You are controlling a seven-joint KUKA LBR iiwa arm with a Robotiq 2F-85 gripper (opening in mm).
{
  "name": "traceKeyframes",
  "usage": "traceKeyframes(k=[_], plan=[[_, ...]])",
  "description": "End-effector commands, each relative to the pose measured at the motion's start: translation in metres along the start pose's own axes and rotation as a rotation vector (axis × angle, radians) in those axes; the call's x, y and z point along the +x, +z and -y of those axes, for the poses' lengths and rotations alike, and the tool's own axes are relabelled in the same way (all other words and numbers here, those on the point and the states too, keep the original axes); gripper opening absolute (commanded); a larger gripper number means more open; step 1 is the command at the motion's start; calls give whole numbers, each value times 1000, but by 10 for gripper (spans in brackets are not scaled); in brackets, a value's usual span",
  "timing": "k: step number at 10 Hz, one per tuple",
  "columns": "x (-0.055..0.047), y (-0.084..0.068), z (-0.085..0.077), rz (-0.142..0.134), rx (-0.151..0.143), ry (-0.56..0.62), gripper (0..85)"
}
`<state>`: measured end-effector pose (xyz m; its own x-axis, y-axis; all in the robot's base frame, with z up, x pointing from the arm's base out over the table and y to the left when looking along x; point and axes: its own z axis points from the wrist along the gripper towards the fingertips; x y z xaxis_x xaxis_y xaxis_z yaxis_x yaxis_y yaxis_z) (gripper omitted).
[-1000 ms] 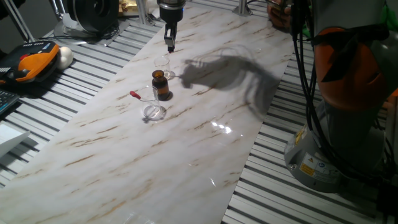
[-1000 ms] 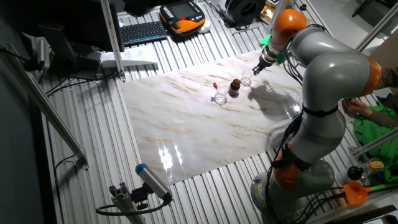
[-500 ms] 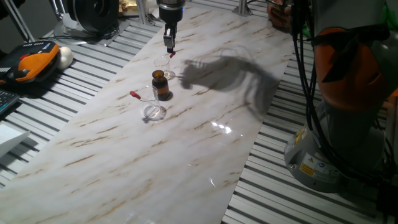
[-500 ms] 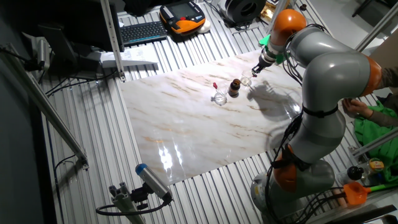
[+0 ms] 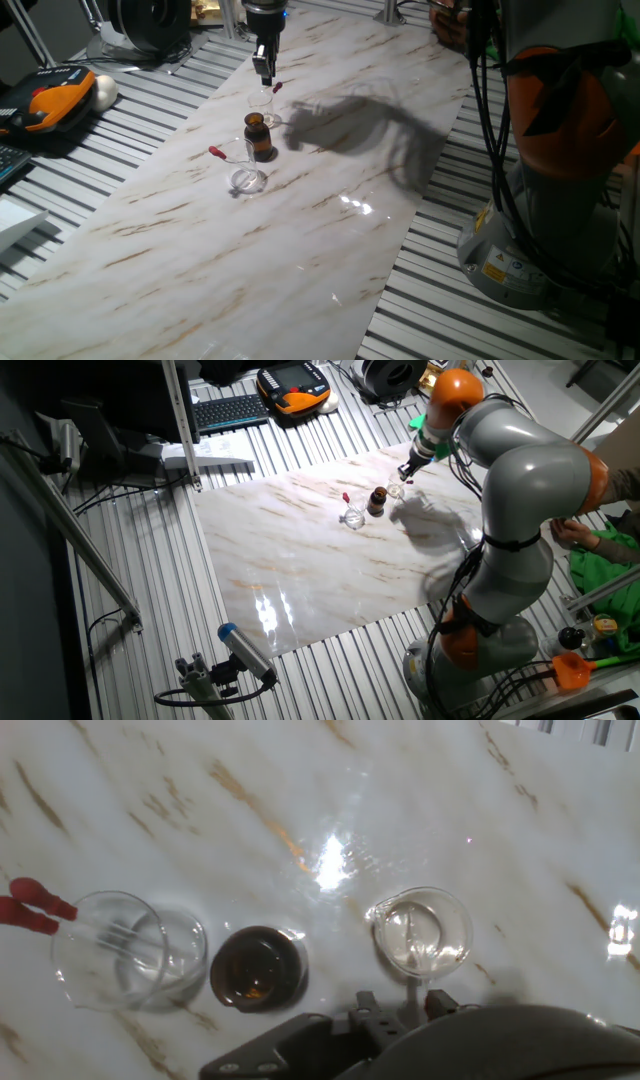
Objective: Transfer liquid using a dropper
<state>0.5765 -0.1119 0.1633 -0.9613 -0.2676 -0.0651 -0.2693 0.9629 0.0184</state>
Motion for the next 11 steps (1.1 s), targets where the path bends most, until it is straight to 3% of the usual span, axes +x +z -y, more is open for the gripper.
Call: traceKeyframes(k=[1, 4, 5, 6, 9, 11], plan=[[0, 0, -3, -5, -6, 7, 170], [2, 0, -10, -23, -14, 35, 170], [2, -1, -10, -21, -13, 44, 0], [2, -1, -9, -31, -19, 58, 0], [8, 2, 0, -97, -22, 104, 0], [16, 1, 8, -136, -45, 132, 0]])
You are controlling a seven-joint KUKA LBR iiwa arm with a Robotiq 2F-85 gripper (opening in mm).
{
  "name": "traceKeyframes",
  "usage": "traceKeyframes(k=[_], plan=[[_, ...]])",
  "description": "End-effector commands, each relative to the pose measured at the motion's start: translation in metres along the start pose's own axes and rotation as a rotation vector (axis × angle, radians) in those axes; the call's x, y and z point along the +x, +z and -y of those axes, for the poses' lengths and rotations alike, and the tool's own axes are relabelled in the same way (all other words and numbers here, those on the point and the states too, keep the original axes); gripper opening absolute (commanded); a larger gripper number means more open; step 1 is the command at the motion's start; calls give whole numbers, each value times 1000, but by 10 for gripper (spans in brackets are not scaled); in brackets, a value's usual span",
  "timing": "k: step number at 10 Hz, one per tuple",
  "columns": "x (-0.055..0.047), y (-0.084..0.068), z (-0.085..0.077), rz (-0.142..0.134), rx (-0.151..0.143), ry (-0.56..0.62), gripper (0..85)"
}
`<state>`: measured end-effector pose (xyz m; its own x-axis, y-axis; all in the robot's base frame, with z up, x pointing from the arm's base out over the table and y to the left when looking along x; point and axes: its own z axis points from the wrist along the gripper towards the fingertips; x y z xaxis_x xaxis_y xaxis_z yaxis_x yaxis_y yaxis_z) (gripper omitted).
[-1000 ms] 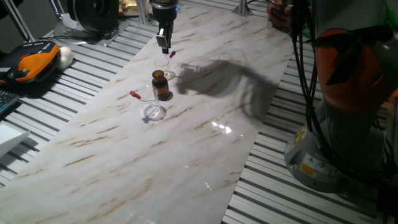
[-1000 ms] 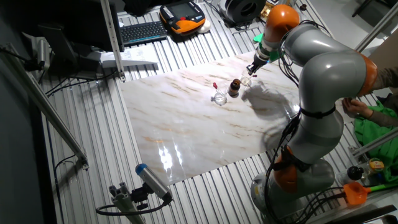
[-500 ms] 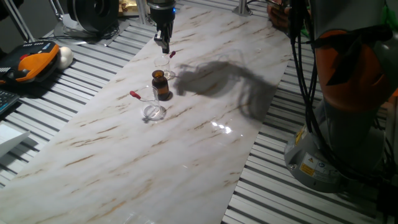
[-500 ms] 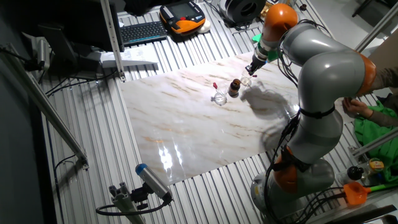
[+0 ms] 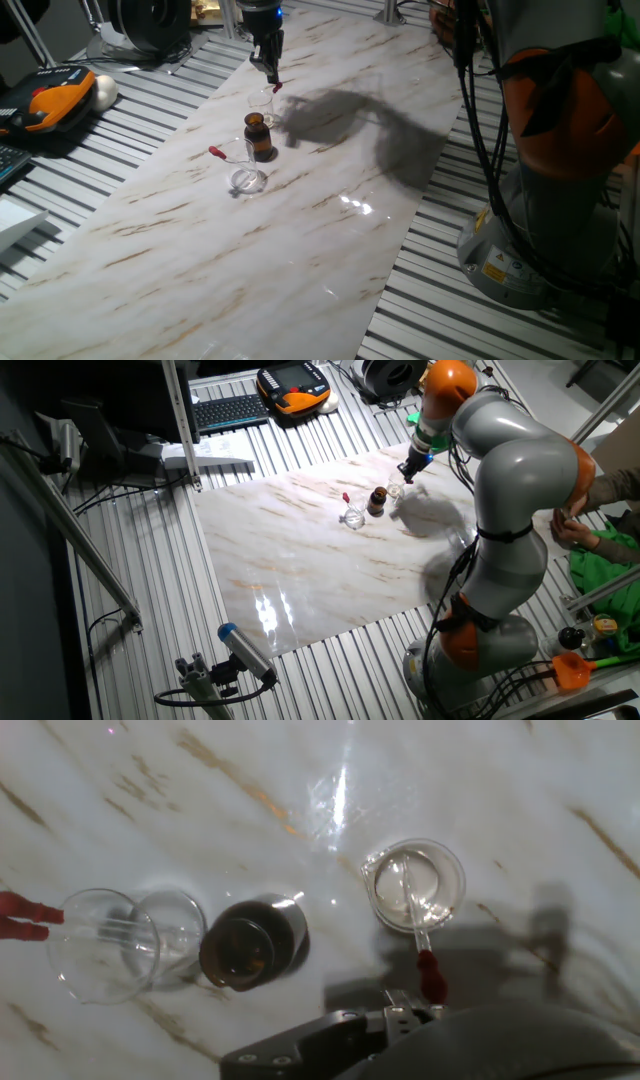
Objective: Transfer liquid using a dropper
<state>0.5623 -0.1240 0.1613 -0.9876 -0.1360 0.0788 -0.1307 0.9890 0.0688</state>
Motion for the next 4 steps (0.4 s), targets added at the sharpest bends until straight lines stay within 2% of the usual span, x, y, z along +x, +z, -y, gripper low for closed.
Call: traceKeyframes(k=[1, 2, 4], plan=[[2, -1, 0, -1, -5, 15, 0], [4, -2, 0, 5, -15, 38, 0], [7, -4, -2, 3, -14, 51, 0]])
